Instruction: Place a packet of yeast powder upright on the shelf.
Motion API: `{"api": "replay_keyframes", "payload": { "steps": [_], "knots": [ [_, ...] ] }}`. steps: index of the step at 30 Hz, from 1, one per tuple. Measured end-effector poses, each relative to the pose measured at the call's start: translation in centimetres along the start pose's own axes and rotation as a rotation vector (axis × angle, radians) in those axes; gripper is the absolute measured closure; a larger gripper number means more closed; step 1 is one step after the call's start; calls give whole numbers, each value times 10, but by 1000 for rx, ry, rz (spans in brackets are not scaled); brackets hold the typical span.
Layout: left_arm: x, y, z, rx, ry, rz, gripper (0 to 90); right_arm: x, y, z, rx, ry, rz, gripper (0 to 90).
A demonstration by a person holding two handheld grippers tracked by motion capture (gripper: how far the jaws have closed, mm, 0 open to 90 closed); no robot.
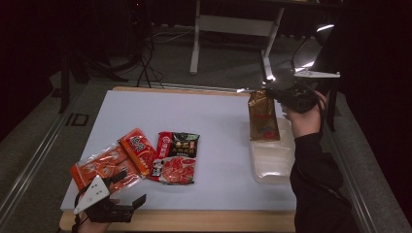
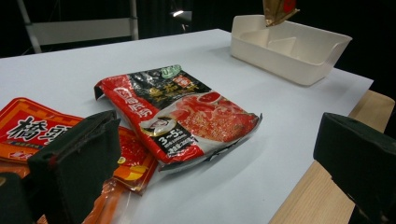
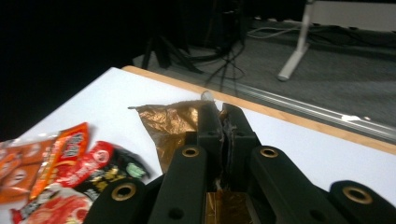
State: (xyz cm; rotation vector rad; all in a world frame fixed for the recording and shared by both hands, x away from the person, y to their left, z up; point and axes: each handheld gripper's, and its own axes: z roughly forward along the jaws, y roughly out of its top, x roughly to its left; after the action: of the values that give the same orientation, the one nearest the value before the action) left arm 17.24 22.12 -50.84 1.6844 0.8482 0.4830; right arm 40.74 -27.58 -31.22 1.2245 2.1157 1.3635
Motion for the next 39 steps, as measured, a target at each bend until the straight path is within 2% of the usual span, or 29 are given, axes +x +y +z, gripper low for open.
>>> {"api": "replay_keyframes", "payload": {
  "steps": [5, 12, 18, 24, 28, 35, 39],
  "knots": [
    [0, -2, -3, 2, 12, -7, 12, -21, -1, -4, -32, -33, 49, 875],
    [0, -4, -10, 5, 40, -13, 12, -43, 5, -6, -70, -86, 80, 875],
    [-1, -7, -17, 5, 63, -23, 12, -62, 2, 4, -72, -115, 104, 875],
    [-1, -9, -23, 3, 82, -29, 12, -75, -2, 16, -86, -109, 126, 874],
    [-2, -10, -26, 1, 91, -32, 12, -78, -4, 23, -82, -92, 124, 874],
    [-2, -10, -27, 1, 90, -33, 12, -76, -10, 35, -96, -75, 74, 873],
    [-2, -10, -27, 2, 86, -32, 12, -77, -16, 39, -95, -66, 85, 873]
  ]
}}
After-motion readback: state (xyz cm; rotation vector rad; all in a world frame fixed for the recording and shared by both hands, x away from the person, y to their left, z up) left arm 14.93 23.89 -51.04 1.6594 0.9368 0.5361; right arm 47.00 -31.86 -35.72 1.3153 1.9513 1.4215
